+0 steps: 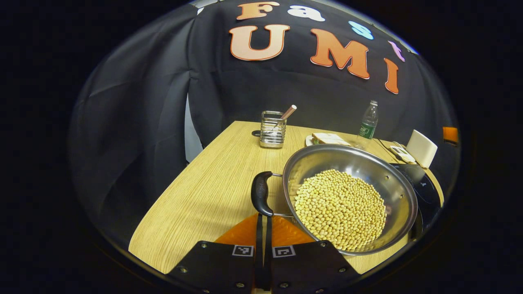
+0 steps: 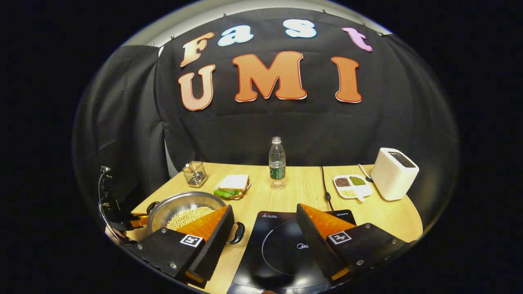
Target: First push the handle of the pot to place it horizontally, then grasp the pot with both hands and set it on the induction cooktop.
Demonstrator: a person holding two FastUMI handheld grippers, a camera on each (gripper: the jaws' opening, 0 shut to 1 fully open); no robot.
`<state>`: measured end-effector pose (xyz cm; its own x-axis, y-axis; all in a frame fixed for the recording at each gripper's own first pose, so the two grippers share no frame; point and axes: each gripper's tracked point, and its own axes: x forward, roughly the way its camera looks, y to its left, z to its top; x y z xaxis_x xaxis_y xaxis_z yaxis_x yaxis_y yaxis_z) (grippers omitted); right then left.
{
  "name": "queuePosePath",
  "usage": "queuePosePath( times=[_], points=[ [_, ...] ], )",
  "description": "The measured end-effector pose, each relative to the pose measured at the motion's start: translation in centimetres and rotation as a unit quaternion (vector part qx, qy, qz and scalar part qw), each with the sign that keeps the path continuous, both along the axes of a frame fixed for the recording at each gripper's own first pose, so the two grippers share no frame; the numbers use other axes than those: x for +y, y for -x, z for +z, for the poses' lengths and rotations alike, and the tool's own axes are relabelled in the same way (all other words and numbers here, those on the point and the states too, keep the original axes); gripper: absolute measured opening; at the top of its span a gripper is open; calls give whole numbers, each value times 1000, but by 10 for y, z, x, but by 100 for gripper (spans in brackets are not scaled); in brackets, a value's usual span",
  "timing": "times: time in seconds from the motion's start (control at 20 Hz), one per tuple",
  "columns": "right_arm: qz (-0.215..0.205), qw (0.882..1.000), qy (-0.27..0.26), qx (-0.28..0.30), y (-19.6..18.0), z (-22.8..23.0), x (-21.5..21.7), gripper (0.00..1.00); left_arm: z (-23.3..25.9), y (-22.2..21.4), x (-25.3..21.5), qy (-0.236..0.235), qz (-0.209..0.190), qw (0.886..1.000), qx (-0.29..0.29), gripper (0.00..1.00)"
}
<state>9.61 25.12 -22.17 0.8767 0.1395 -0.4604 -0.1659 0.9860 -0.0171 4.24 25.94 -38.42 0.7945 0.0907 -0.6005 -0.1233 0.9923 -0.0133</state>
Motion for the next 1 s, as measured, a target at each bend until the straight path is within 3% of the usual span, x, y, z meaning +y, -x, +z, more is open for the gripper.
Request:
queuePosePath(
  times=[0.25, 0.45, 0.5, 0.65, 1.0],
  points=[
    [16, 998, -10, 55, -2, -37, 35, 96, 16, 13, 3, -5, -8, 1000, -10, 2],
    [4, 997, 3, 75, -6, -66, 51, 96, 59, 11, 25, -32, 8, 997, -70, 1],
    [2, 997, 6, 81, -9, -73, 56, 96, 67, 5, 22, -34, 1, 995, -90, 14],
    [-10, 995, 23, 95, -12, -91, 62, 96, 71, -6, 10, -31, -23, 993, -108, 79],
    [-19, 992, 39, 122, -14, -118, 73, 96, 14, -35, -8, 12, -48, 998, -38, 81]
  ],
)
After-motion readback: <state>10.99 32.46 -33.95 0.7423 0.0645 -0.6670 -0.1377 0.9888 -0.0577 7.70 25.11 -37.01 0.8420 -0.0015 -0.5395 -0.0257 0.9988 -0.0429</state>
